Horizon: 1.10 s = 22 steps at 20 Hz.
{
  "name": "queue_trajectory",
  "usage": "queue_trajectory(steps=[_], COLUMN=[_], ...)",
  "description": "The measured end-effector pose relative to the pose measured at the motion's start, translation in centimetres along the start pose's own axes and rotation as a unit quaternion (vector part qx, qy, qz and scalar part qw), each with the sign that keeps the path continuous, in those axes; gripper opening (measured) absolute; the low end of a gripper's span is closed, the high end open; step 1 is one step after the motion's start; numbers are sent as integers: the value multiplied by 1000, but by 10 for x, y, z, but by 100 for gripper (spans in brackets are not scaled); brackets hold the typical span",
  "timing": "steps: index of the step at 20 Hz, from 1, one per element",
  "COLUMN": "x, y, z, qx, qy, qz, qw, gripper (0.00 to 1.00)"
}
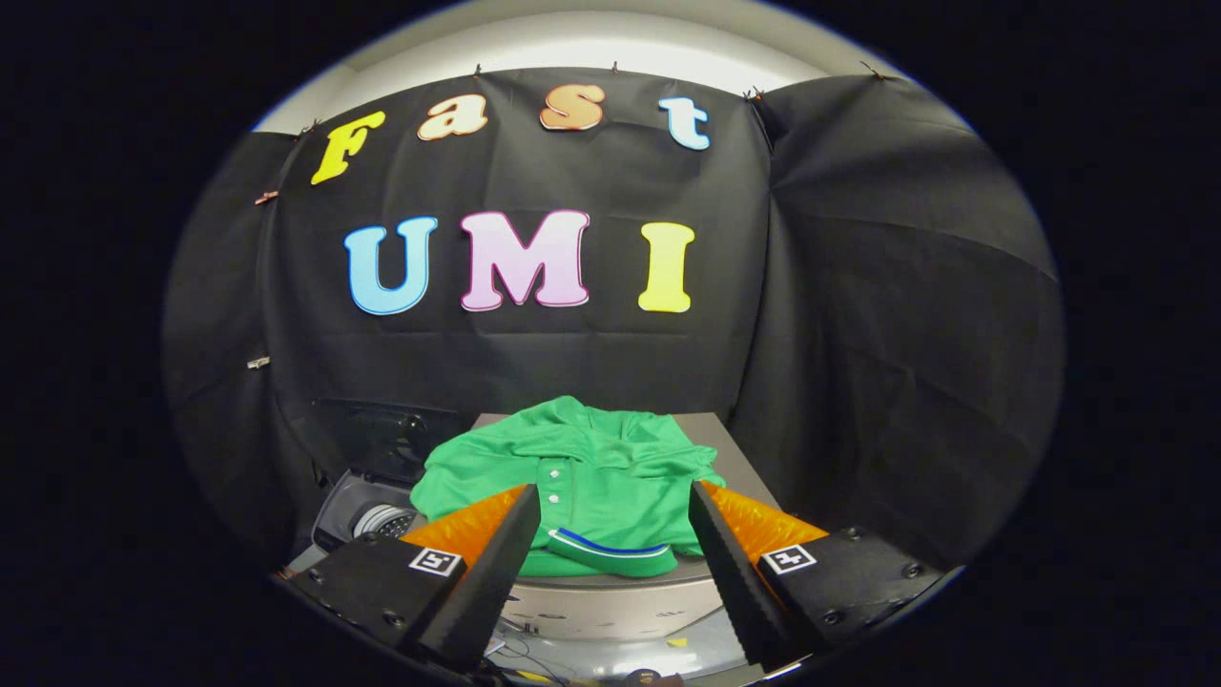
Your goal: Put the clothes into the washing machine and then close the washing machine lid.
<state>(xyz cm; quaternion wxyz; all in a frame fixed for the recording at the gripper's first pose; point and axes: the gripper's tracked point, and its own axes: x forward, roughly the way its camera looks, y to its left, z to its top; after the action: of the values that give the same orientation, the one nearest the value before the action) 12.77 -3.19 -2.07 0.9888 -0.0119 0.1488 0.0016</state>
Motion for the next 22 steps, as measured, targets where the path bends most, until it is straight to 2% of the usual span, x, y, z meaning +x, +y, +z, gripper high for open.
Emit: queue_trajectory(steps=[6, 9, 15, 17, 18, 20, 21, 22], x=[61, 90, 137, 140, 143, 147, 151, 153], y=[10, 34, 64, 68, 70, 63, 62, 62], z=[-7, -17, -69, -93, -88, -84, -85, -85], qx=[4, -3, -26, -55, -53, -37, -40, -55], qy=[76, 115, 197, 232, 221, 222, 220, 212], qz=[4, 24, 35, 43, 48, 28, 19, 17], qw=[997, 993, 979, 970, 973, 974, 975, 976], gripper=[98, 99, 100, 99, 98, 94, 88, 69])
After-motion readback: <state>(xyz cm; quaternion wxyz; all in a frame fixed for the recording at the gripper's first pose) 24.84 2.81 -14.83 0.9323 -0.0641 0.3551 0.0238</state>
